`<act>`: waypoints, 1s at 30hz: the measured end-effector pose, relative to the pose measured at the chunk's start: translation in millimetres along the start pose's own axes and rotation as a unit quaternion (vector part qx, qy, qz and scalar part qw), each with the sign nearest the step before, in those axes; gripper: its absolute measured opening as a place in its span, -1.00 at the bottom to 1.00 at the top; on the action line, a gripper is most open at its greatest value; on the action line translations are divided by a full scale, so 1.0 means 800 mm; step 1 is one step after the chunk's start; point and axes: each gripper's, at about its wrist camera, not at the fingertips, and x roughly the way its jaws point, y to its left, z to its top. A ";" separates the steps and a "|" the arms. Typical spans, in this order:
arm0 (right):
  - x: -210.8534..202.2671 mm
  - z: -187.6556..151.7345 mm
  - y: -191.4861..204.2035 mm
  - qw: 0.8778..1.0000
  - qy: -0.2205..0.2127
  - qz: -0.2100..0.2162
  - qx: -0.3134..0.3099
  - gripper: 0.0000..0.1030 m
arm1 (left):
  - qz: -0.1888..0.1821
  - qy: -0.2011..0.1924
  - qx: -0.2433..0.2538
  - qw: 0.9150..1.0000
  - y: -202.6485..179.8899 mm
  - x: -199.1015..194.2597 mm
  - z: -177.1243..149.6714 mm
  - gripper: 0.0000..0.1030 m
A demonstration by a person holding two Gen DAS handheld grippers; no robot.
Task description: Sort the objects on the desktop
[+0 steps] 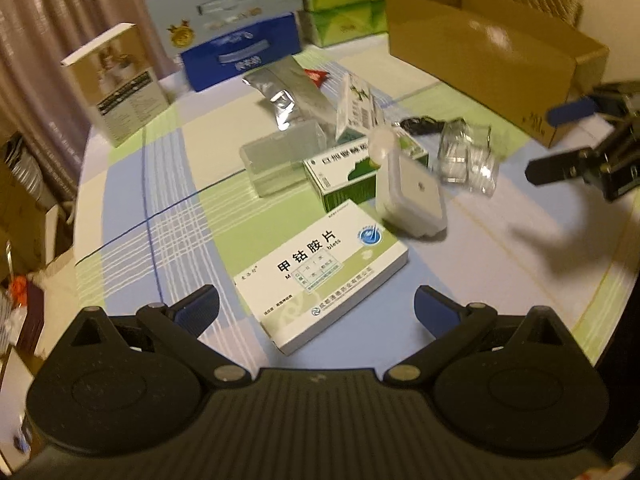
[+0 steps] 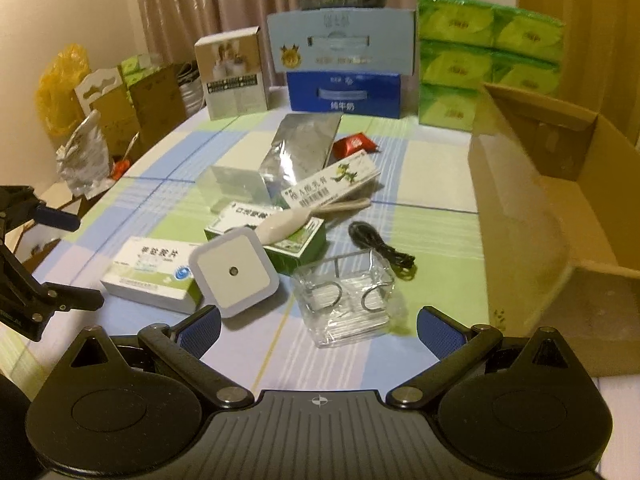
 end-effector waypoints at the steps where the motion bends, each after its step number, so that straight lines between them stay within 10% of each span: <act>1: 0.005 -0.001 -0.002 1.000 0.001 0.000 -0.001 0.97 | -0.003 0.001 0.008 1.000 0.003 0.007 -0.002 0.98; 15: 0.056 0.008 -0.008 0.998 0.020 -0.001 -0.062 0.97 | -0.069 0.018 0.169 0.983 0.022 0.071 0.027 0.97; 30: 0.120 0.034 -0.029 0.991 0.079 0.018 -0.111 0.96 | -0.124 0.057 0.212 0.968 0.016 0.113 0.041 0.80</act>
